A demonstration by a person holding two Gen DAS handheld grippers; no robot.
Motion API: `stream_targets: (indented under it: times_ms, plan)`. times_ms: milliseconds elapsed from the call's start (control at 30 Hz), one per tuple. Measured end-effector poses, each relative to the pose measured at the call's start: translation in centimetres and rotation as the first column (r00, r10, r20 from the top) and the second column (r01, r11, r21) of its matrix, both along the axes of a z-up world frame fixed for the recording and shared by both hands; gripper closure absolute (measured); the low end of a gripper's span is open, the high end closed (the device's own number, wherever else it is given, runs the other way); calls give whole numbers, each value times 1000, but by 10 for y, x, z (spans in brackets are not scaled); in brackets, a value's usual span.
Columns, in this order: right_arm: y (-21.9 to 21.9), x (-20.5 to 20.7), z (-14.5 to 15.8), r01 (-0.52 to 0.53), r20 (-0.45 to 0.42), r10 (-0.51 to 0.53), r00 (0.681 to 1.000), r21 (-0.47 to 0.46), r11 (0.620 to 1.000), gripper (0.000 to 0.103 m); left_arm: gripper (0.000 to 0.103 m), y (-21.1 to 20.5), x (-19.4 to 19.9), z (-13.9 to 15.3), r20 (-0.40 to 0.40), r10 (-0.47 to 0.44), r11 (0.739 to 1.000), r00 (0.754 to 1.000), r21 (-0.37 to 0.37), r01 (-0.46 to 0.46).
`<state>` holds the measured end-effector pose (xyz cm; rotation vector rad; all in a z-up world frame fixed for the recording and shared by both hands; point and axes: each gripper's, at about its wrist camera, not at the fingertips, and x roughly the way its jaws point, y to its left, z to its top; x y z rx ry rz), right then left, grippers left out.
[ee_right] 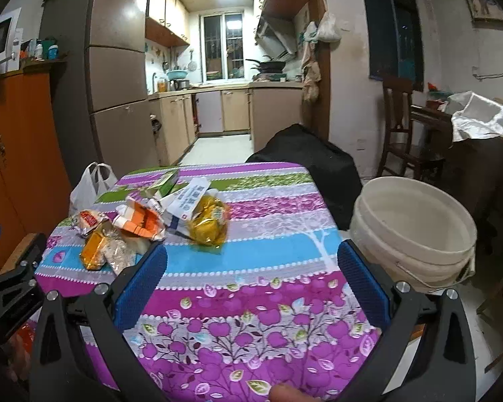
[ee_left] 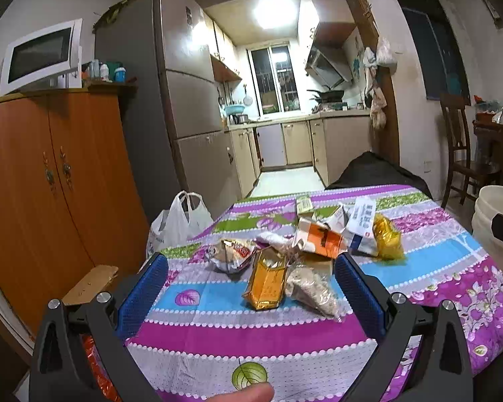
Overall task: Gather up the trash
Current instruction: 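Move both tools toward the pile of wrappers on the table, then grasp the yellow candy bag with the right gripper while the left gripper grasps the clear grain bag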
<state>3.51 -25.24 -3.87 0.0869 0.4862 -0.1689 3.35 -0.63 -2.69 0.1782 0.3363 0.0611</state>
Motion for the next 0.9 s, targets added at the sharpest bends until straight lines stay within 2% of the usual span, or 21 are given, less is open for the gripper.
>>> stream_targets:
  times_ms: [167,500,567,700,800,900]
  plan:
    - [8,12,-7,-77,-39,78,996,27,997,5,4,24,15,-16,-82,-17,999,996,-51,13]
    - [31,40,-29,-232,-120,241,963,87,969,5,4,79,43,-42,-194,107,986,975,-104,-129]
    - [38,45,-34,-247,-139,254,957,69,967,9,4,86,48,-46,-216,113,985,970,-105,-138]
    - [46,58,-48,-279,-183,287,940,70,958,27,5,95,60,-56,-254,98,982,962,-132,-135]
    - [44,72,-52,-281,-192,290,938,72,957,38,15,99,70,-65,-289,77,981,954,-151,-125]
    - [31,99,-52,-249,-203,262,943,88,964,44,16,100,78,-71,-288,56,981,956,-164,-107]
